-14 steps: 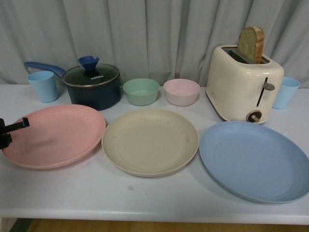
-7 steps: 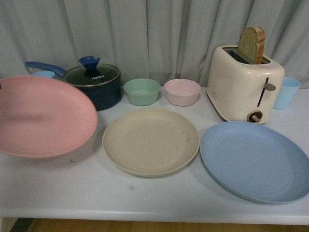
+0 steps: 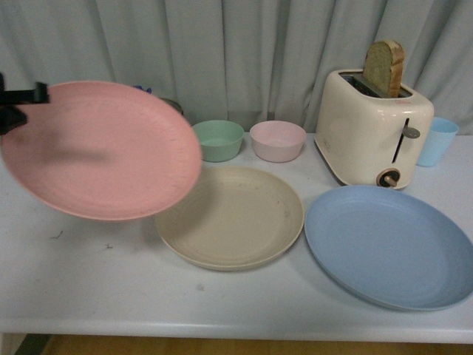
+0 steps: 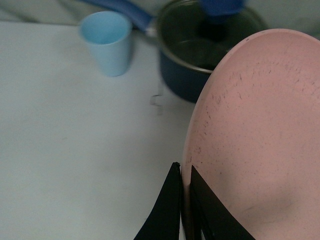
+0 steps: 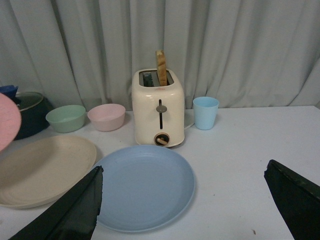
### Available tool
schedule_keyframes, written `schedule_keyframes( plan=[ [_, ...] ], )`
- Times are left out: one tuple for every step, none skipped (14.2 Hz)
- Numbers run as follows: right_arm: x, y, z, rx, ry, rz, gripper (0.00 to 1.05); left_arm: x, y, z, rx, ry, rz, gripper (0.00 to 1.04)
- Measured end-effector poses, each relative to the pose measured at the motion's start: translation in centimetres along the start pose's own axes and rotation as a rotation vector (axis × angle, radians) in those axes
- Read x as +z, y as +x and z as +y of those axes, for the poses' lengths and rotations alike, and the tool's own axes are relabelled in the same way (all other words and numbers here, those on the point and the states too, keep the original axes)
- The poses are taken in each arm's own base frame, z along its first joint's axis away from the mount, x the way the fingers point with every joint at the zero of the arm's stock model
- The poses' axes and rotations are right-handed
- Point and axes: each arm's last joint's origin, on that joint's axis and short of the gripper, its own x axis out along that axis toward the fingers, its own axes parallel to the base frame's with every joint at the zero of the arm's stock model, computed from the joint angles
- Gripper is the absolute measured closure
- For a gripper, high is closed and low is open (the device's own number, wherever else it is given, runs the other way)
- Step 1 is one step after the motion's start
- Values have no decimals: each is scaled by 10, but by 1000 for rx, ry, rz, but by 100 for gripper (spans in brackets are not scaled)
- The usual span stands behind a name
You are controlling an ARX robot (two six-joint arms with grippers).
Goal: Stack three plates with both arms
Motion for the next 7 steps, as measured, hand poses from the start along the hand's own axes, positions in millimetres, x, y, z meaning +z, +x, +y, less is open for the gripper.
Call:
schedule_keyframes(
  plan=[
    [0,0,0,0,0,0,6,0,-1,-4,-12,5,0,102],
    [0,0,0,0,0,0,6,2,-3,-20,-53,25,-1,102],
    [0,0,0,0,0,0,6,-5,-6,-93,-206,102,10,102],
    [0,0,0,0,0,0,6,-22,32,-108,-161,55,88,102],
    [0,0,0,0,0,0,6,-29,54,-105,-117,-4,111,102],
    [0,0,0,0,0,0,6,-46,65,-107,-97,-23,153,102],
    [0,0,0,0,0,0,6,-52,71,-107,-76,-37,156,102]
  ],
)
